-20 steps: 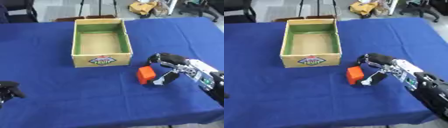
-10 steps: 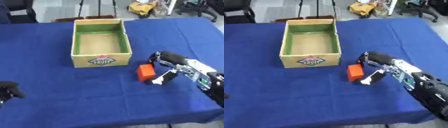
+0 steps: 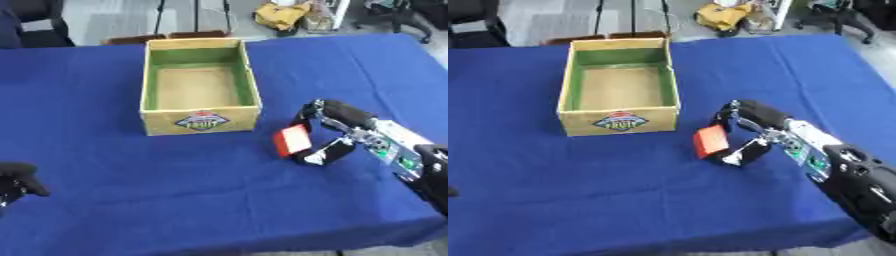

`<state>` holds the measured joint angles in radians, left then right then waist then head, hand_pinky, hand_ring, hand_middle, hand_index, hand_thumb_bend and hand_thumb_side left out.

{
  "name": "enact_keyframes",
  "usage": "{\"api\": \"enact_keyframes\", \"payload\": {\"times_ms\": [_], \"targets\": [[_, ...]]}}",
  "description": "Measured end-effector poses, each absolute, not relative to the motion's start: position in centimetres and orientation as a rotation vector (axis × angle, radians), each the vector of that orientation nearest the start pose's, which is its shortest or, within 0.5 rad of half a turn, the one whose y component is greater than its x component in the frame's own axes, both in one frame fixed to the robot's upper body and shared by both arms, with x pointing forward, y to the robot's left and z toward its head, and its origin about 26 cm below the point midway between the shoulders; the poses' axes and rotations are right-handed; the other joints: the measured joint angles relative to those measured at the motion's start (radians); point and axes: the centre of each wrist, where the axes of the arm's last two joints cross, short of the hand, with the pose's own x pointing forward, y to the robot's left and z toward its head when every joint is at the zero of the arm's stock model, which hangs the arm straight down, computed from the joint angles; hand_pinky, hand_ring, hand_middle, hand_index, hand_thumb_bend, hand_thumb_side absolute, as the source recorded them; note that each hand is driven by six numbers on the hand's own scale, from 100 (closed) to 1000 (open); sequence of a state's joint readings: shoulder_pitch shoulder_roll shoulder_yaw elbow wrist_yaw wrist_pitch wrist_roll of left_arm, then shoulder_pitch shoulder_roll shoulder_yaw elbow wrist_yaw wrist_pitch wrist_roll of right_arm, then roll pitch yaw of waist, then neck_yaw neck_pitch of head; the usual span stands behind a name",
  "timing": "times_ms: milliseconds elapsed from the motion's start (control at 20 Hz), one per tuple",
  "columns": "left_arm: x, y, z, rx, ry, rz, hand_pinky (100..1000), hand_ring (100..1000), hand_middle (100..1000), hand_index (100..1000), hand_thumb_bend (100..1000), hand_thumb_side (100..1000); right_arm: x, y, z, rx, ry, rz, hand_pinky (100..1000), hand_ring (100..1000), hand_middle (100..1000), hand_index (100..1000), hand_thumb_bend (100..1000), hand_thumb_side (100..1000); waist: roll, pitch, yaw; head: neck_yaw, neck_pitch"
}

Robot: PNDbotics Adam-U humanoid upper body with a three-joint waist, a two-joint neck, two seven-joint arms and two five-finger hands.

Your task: Pick up objects on the table and place them in the box.

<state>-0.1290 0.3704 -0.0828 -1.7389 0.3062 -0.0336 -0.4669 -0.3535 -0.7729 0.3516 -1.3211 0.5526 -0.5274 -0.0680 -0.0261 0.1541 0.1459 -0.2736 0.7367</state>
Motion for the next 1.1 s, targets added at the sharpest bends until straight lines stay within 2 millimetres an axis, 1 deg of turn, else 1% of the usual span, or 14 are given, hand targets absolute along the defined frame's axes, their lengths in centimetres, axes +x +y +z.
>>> {"api": "enact_keyframes", "payload": {"times_ms": [200, 650, 900, 950, 1000, 1100], "targets": [[30.3, 28.7, 8.6, -0.417, -1.776, -0.621, 651, 573, 507, 713, 257, 1000, 34.5, -37.1, 10.1, -0.635, -1.837, 1.480, 652, 634, 359, 441, 401, 100, -0.003, 0.000, -0.003, 0.001, -0.004], [30.2, 28.7, 8.5, -0.412, -1.772, -0.621, 651, 573, 507, 712, 259, 1000, 34.1, -36.6, 16.2, -0.641, -1.947, 1.410, 650, 632, 358, 442, 394, 100, -0.013, 0.000, 0.000, 0.012, -0.010], [30.4, 28.6, 8.8, -0.415, -1.777, -0.628, 651, 573, 506, 712, 262, 1000, 34.5, -36.7, 17.9, -0.648, -1.969, 1.368, 651, 632, 356, 441, 395, 100, -0.013, 0.002, 0.034, 0.006, -0.020], [30.5, 28.5, 8.9, -0.419, -1.779, -0.632, 651, 573, 506, 712, 262, 1000, 34.6, -36.8, 18.1, -0.652, -1.970, 1.361, 652, 633, 356, 442, 316, 100, -0.013, 0.005, 0.046, 0.003, -0.024], [30.6, 28.4, 9.0, -0.424, -1.780, -0.637, 651, 573, 506, 711, 263, 1000, 34.7, -36.9, 18.3, -0.656, -1.969, 1.353, 652, 632, 356, 442, 396, 100, -0.013, 0.008, 0.058, -0.001, -0.027], [30.7, 28.1, 9.2, -0.438, -1.781, -0.646, 651, 573, 506, 711, 263, 1000, 34.9, -37.3, 18.6, -0.669, -1.963, 1.336, 653, 633, 355, 441, 397, 100, -0.014, 0.013, 0.082, -0.009, -0.032]]}}
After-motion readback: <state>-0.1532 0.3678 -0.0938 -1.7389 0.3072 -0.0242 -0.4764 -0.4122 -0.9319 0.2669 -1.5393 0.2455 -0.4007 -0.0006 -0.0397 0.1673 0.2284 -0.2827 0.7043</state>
